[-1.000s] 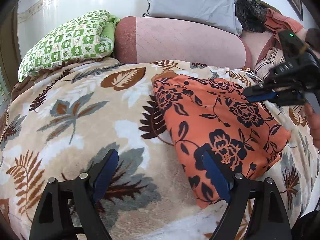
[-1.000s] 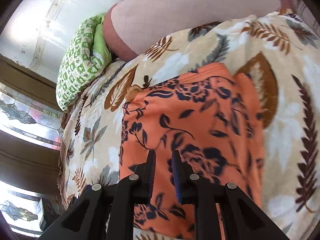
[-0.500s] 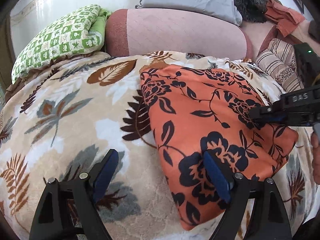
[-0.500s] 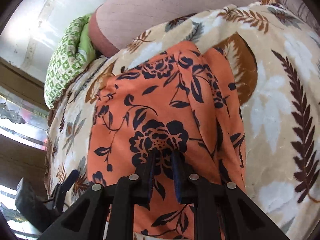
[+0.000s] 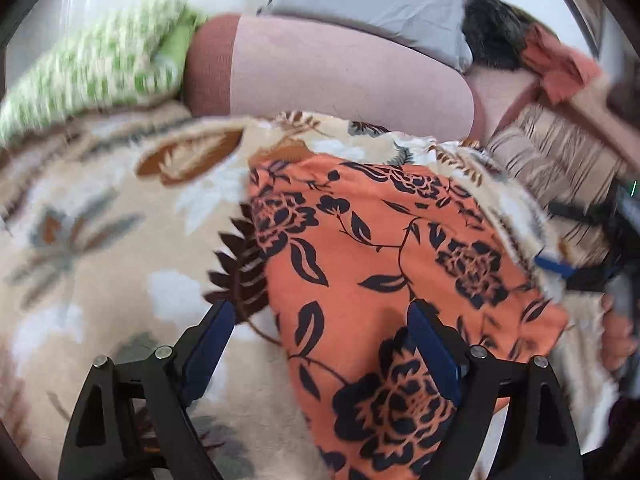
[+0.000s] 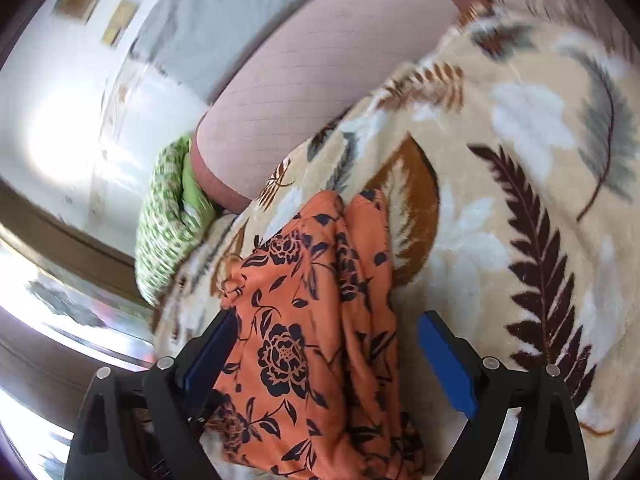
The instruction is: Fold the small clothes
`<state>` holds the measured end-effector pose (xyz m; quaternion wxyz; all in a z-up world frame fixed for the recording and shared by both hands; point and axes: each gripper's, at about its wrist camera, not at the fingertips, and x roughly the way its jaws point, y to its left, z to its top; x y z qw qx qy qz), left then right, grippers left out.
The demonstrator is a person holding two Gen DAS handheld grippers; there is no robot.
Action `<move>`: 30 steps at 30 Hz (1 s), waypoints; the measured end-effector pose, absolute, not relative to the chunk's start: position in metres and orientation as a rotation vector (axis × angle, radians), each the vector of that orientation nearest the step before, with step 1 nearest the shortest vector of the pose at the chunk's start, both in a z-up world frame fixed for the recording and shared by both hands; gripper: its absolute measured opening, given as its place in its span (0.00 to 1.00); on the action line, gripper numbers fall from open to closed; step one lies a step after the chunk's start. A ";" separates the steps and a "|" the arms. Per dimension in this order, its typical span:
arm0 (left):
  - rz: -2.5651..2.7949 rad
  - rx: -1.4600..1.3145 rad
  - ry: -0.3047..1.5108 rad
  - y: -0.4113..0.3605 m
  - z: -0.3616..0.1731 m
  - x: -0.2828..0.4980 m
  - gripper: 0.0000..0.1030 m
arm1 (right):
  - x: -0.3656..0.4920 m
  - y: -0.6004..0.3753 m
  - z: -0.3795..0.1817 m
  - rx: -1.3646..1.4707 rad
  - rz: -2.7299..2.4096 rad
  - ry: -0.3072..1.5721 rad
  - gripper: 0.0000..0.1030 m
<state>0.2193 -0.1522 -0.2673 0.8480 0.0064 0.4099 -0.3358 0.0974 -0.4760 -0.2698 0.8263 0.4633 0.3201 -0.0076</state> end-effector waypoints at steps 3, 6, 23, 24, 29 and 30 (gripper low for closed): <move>-0.767 -0.113 1.006 -0.152 -0.280 0.238 0.87 | 0.096 -0.491 -0.284 1.030 -0.018 0.697 0.91; -0.793 -0.177 1.062 -0.151 -0.290 0.246 0.87 | 0.101 -0.498 -0.302 1.090 0.018 0.730 0.91; -0.910 -0.304 1.107 -0.167 -0.304 0.258 0.89 | 0.158 -0.465 -0.330 1.037 0.188 0.810 0.91; -0.909 -0.298 1.104 -0.169 -0.304 0.257 0.89 | 0.159 -0.463 -0.330 1.037 0.193 0.808 0.91; -0.923 -0.302 1.080 -0.171 -0.299 0.252 0.89 | 0.165 -0.444 -0.329 1.028 0.229 0.818 0.89; -0.928 -0.301 1.078 -0.171 -0.300 0.252 0.89 | 0.165 -0.440 -0.328 1.025 0.230 0.824 0.86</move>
